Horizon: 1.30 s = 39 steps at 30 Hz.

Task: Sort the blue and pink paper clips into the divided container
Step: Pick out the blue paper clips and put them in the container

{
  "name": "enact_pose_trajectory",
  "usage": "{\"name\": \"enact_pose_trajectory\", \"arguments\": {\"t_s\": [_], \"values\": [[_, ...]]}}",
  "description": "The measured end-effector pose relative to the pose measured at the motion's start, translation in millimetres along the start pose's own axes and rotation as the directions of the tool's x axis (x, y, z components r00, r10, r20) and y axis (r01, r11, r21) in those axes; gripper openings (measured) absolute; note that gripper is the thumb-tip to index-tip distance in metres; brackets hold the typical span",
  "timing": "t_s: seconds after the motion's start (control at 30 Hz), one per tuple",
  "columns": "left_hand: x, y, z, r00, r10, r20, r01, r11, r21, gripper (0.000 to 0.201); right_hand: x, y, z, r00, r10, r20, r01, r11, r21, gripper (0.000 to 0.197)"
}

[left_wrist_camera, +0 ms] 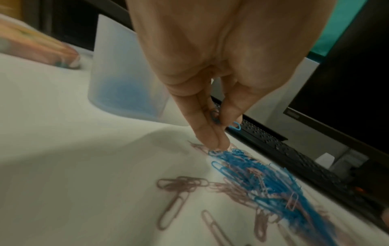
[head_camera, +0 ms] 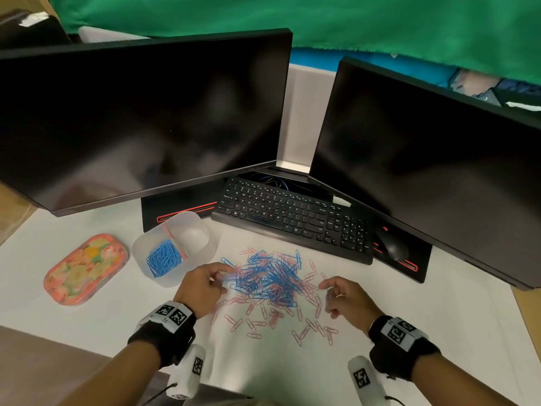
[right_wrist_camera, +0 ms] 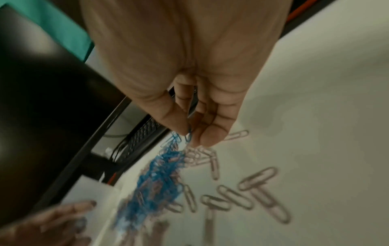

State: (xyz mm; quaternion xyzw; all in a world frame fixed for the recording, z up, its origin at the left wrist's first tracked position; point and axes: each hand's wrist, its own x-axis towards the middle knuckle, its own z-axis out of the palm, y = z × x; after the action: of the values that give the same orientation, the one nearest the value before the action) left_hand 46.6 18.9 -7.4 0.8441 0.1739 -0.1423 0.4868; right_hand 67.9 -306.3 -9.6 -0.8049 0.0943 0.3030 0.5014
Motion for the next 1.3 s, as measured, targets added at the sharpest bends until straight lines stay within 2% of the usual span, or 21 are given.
{"name": "enact_pose_trajectory", "arguments": {"t_s": [0.07,0.13,0.2,0.27,0.33,0.4,0.53,0.63,0.7,0.77,0.9,0.97,1.0,1.03,1.07,1.1,1.13,1.17,1.23,1.3], "values": [[2.2,5.4,-0.1,0.994,-0.099,0.034,0.103,0.985,-0.135,0.029,1.4,-6.1,1.7,0.999,0.035,0.005,-0.035,0.969,0.243,0.028],[3.5,13.8,0.2,0.98,-0.179,0.086,0.195,0.944,-0.264,0.028,4.1,-10.5,5.9,0.996,0.089,0.028,-0.093,0.891,0.445,0.027],[3.6,22.2,1.6,0.968,-0.215,0.13,0.249,0.898,-0.362,0.024,6.4,-15.3,11.7,0.988,0.139,0.067,-0.153,0.816,0.557,0.026],[3.3,28.2,4.1,0.963,-0.217,0.16,0.265,0.875,-0.406,0.024,8.3,-19.7,18.1,0.98,0.171,0.102,-0.198,0.778,0.596,0.022],[3.8,31.6,5.7,0.963,-0.212,0.164,0.262,0.868,-0.421,0.025,9.6,-24.2,24.8,0.973,0.196,0.126,-0.232,0.783,0.577,0.017],[4.6,33.6,6.0,0.961,-0.224,0.164,0.275,0.844,-0.46,0.023,11.1,-27.9,30.5,0.974,0.181,0.134,-0.224,0.835,0.502,0.012],[4.1,34.6,4.9,0.953,-0.235,0.19,0.301,0.799,-0.521,0.002,14.4,-38.3,41.1,0.985,0.105,0.137,-0.134,0.965,0.224,0.003],[5.9,27.8,4.3,0.943,-0.285,0.169,0.332,0.8,-0.501,0.028,16.6,-45.7,49.0,0.993,0.076,0.09,-0.079,0.996,0.03,0.007],[7.1,21.7,3.5,0.943,-0.302,0.139,0.331,0.813,-0.479,0.03,19.4,-48.6,52.6,0.998,0.025,0.053,-0.021,0.997,-0.072,0.01],[7.6,15.3,2.9,0.943,-0.304,0.138,0.331,0.807,-0.49,0.027,23.4,-51.1,54.5,0.999,0.001,0.043,0.004,0.994,-0.108,0.013],[6.5,9.1,1.6,0.913,-0.327,0.245,0.405,0.645,-0.647,0.029,32.9,-59.0,52.9,0.998,0.025,0.05,-0.022,0.998,-0.06,0.018],[7.4,5.8,0.1,0.898,-0.346,0.27,0.435,0.619,-0.654,0.031,37.3,-65.6,51.1,0.999,0.025,0.042,-0.023,0.998,-0.051,0.02],[8.9,4.2,0.0,0.902,-0.355,0.247,0.43,0.676,-0.598,0.032,40.1,-69.0,50.3,0.999,0.027,0.036,-0.024,0.998,-0.066,0.021],[9.8,3.2,0.7,0.916,-0.348,0.197,0.4,0.789,-0.466,0.033,44.2,-71.3,49.8,0.999,0.033,0.023,-0.031,0.995,-0.092,0.021],[10.2,1.9,2.4,0.94,-0.316,0.127,0.338,0.908,-0.246,0.032,48.1,-73.4,49.3,0.999,0.036,-0.001,-0.036,0.992,-0.122,0.021],[10.1,0.3,5.5,0.967,-0.247,0.06,0.247,0.969,0.009,0.027,51.8,-74.8,49.1,0.999,0.029,-0.035,-0.034,0.986,-0.161,0.02],[8.8,0.0,9.0,0.983,-0.18,0.025,0.171,0.964,0.202,0.021,55.4,-75.0,49.0,0.998,0.003,-0.07,-0.018,0.978,-0.207,0.019],[7.6,-0.5,12.8,0.99,-0.138,0.014,0.126,0.939,0.321,0.017,58.7,-74.9,49.0,0.995,-0.029,-0.1,0.003,0.968,-0.253,0.016],[7.5,-3.9,21.1,0.995,-0.096,0.009,0.082,0.891,0.446,0.014,61.5,-76.0,48.3,0.987,-0.077,-0.139,0.029,0.947,-0.319,0.01],[9.2,-5.0,22.6,0.995,-0.096,-0.002,0.085,0.871,0.484,0.008,63.2,-78.2,46.9,0.978,-0.116,-0.171,0.042,0.922,-0.384,0.017]]}}
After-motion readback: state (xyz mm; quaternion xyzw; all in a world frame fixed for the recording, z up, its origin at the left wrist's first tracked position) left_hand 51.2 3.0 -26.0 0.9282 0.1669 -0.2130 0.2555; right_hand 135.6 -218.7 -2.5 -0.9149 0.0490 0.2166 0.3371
